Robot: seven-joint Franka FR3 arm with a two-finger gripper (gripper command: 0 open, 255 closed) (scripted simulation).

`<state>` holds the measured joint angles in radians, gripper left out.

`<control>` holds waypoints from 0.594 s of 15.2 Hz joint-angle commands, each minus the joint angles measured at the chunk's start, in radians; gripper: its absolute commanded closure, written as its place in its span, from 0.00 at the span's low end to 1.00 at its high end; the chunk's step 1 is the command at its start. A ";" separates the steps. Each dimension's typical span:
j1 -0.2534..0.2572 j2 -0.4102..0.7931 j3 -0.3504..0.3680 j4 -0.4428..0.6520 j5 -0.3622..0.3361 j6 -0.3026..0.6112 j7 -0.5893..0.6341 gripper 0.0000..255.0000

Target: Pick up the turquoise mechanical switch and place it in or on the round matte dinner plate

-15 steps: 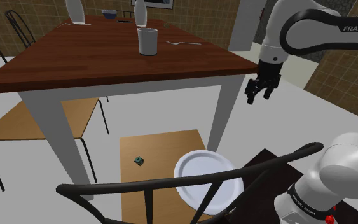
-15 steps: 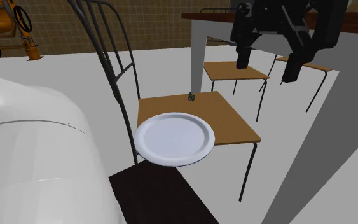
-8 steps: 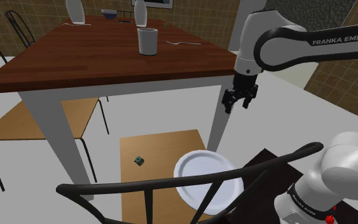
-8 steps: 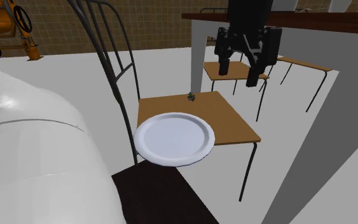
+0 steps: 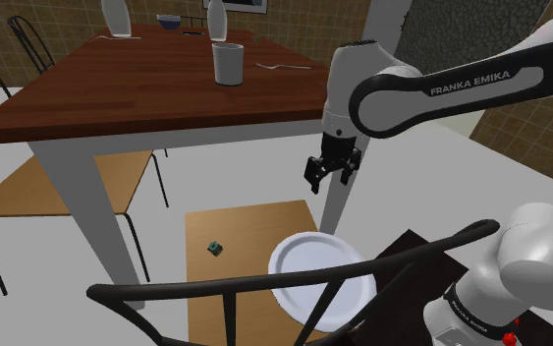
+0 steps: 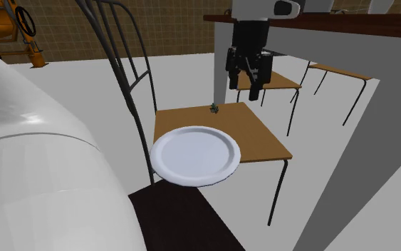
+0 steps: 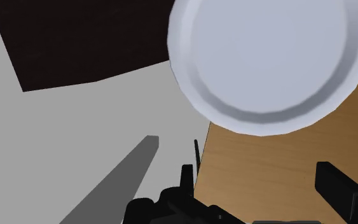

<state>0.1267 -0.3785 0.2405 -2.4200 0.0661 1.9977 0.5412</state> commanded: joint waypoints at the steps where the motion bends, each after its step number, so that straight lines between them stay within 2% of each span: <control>1: 0.007 0.066 0.030 0.023 0.000 0.047 0.043 0.00; 9: 0.040 0.344 0.128 0.183 -0.066 0.170 0.233 0.00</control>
<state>0.1600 -0.0672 0.3567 -2.2585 0.0105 2.1554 0.7497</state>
